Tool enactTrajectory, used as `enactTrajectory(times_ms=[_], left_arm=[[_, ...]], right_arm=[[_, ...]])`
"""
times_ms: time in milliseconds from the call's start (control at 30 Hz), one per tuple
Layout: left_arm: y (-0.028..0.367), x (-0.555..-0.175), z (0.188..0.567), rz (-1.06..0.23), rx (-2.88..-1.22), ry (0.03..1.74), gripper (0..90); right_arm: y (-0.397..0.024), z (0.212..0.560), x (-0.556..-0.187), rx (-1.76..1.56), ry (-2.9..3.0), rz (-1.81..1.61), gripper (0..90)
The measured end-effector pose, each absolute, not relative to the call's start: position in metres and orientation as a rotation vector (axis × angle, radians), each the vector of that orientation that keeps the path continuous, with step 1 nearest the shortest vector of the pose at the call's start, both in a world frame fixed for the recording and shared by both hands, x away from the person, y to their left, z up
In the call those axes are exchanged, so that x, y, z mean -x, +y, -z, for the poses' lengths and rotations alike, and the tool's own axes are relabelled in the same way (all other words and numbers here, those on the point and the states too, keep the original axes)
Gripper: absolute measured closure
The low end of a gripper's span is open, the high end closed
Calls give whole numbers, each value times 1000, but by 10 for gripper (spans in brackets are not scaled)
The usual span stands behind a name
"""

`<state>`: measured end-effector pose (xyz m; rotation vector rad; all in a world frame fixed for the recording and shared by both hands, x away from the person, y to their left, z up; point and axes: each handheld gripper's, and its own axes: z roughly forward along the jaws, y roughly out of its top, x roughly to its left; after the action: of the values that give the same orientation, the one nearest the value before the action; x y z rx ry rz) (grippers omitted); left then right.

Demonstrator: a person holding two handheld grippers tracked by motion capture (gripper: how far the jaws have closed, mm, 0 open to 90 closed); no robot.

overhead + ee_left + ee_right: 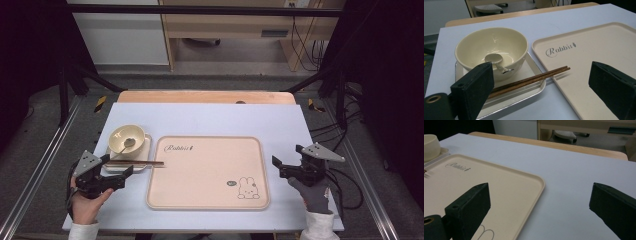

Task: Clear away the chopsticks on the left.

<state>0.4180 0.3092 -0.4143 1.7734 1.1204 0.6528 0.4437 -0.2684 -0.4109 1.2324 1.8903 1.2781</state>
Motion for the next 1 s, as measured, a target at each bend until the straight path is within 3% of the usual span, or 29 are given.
enactTrajectory(times_ms=[600,1000], left_arm=[[324,-417,426,-612,-1860,1121,64],[335,-431,445,-617,-1922,1178,138]], right_arm=[[-255,409,-439,-1206,1913,-1267,45],[-249,404,-435,-1176,1921,-1262,58]])
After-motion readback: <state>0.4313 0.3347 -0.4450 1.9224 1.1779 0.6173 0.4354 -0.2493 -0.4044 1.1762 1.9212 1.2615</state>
